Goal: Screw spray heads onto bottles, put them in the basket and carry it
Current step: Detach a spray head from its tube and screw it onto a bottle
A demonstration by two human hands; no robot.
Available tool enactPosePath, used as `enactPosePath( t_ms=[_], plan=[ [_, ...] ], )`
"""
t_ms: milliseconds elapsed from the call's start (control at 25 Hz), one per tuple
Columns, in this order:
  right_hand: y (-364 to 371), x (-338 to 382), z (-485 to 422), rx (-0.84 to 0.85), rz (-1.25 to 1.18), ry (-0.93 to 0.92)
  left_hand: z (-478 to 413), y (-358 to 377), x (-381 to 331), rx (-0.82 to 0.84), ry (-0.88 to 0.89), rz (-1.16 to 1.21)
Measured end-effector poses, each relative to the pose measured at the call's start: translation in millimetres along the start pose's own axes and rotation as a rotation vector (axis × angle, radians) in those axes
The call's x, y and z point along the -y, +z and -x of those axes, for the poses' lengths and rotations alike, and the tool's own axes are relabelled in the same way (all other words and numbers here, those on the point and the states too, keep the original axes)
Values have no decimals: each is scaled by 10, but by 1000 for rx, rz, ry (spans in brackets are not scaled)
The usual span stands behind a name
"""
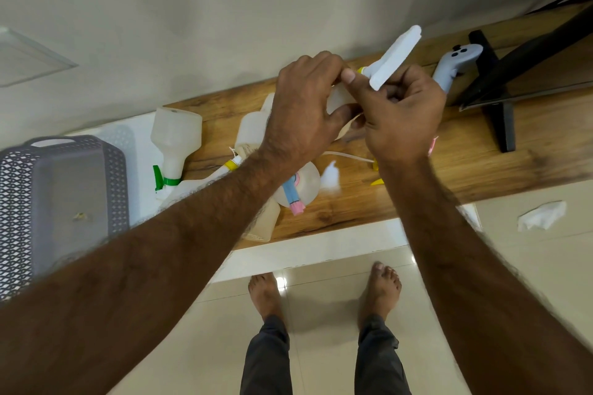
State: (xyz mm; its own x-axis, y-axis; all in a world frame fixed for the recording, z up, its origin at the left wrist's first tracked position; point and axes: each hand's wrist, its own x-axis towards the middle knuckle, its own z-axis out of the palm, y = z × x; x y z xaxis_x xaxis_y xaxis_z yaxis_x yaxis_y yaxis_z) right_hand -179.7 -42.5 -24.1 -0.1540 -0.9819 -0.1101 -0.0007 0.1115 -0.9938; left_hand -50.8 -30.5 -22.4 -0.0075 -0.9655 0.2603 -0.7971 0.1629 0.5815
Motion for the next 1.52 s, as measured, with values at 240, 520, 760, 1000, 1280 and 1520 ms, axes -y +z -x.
enactPosePath(
  t_ms=[240,520,760,1000,1280,1520],
  plan=[
    [-121,13,-9,195,-73,8,-12,-31,33,-5,0,1],
    [86,60,86,-7,115,-82,21,-86,25,-43,-8,-8],
    [11,225,46,256,137,-185,60,-259,76,-103,-14,41],
    [330,557,230,117,225,-297,114,-531,-59,-242,-62,87],
    [944,950,674,346,246,-409,546,-1238,130,-464,-185,76],
    [2019,751,1441,775,314,-339,1618,-2087,923,-540,-383,144]
  ],
)
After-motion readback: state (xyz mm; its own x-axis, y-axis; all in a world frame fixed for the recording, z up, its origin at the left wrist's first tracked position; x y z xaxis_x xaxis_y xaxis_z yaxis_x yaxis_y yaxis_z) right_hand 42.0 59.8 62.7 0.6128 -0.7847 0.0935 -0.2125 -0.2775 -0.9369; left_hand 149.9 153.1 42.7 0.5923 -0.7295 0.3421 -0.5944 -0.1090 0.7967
